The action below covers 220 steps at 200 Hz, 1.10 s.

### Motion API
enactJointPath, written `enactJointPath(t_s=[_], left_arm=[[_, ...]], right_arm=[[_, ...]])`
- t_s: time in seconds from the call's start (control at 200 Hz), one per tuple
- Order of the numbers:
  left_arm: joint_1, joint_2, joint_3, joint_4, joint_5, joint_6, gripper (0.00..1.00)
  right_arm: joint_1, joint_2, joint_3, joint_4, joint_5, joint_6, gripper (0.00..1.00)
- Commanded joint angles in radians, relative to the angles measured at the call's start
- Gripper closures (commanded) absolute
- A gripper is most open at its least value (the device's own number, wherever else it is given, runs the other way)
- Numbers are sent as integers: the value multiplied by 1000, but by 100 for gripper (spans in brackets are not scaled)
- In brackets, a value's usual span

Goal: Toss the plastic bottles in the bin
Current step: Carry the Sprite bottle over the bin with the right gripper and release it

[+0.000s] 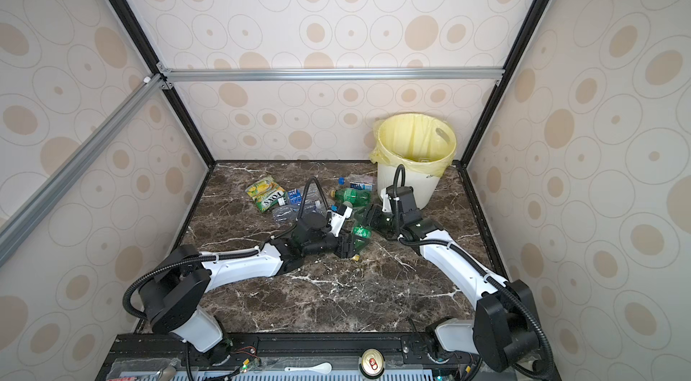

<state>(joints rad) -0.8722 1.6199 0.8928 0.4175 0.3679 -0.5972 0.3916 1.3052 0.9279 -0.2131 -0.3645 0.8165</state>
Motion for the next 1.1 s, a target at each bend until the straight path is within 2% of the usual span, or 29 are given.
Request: enactJointPath(t_s=[0.0,0.25,0.515,0.685,0.815,1.095], left_arm=[[-9,-60,51,-45,-24,83,27],[-9,-138,143,-251,-167,251,1],[-9,-133,356,-414,-368,473,1],[-11,-77,509,-461,-499,595,1],[-10,-32,607,-459,-589,617,1],[-9,33,725,-453,-615,671,1]], right_arm=[[-5,-22,58,-63,65,-39,44],[-8,-52,201,-195,187,-164,46],[-20,-51,486,-317,388,-343,47],[-23,-62,611,-251,513,-448,47],[-25,-31,744,-245,577,-526,47],[-30,72,967,-176,654,-657,46]])
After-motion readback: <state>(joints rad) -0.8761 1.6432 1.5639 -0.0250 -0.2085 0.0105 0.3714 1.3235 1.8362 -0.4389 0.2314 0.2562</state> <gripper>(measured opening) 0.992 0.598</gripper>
